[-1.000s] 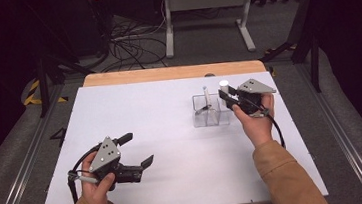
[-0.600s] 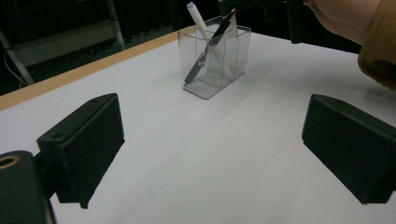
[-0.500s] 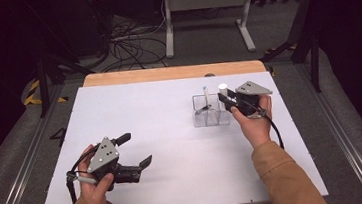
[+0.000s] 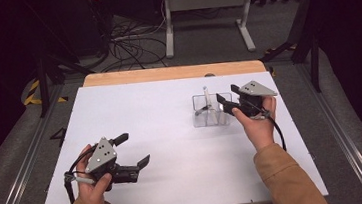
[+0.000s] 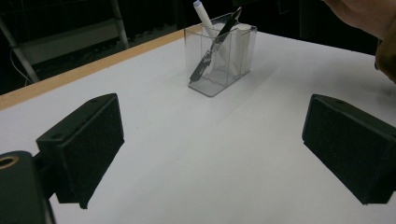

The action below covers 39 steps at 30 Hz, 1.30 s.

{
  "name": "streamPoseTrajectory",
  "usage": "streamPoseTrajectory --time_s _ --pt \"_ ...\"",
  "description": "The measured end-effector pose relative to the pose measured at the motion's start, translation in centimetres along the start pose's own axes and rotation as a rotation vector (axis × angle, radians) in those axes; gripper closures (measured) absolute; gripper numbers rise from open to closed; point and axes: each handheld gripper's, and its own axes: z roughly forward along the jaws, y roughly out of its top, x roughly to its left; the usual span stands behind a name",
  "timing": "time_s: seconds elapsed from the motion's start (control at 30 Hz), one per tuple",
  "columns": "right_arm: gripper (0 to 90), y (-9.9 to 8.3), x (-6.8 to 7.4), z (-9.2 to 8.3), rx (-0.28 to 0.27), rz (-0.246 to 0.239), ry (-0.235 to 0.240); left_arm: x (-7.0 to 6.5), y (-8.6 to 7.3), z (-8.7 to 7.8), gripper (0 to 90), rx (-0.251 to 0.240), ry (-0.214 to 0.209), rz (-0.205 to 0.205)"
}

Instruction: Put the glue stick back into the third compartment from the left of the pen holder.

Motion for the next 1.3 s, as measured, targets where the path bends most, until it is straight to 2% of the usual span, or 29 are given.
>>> streamPoseTrajectory --time_s 0.17,0.4,0.63,0.77,0.93,1.13,1.3 --pt "31.4 0.6 0.3 -1.5 -0.035 -0.01 0.016 0.1 -0.1 -0.5 6.0 -0.001 0.01 0.002" --pt "29.9 1.1 1.2 -4.4 -0.1 -0.023 0.099 0.5 -0.5 -1.0 6.0 -0.002 0.018 -0.006" --pt "29.0 0.7 2.1 -6.8 -0.121 -0.038 0.164 0.7 -0.8 -1.4 5.8 -0.006 0.011 -0.011" --pt "29.0 0.2 2.4 -7.9 -0.124 -0.049 0.194 0.9 -1.0 -1.7 5.7 -0.008 0.001 -0.015" --pt "29.0 -0.7 2.5 -9.0 -0.121 -0.051 0.211 1.1 -1.2 -2.0 5.4 -0.015 0.006 -0.019" --pt "29.1 -2.6 2.3 -9.6 -0.117 -0.052 0.248 1.2 -1.4 -2.4 5.3 -0.024 0.006 -0.022" --pt "29.2 -3.8 2.1 -10.0 -0.09 -0.055 0.255 1.3 -1.7 -2.5 5.3 -0.03 0.011 -0.014"
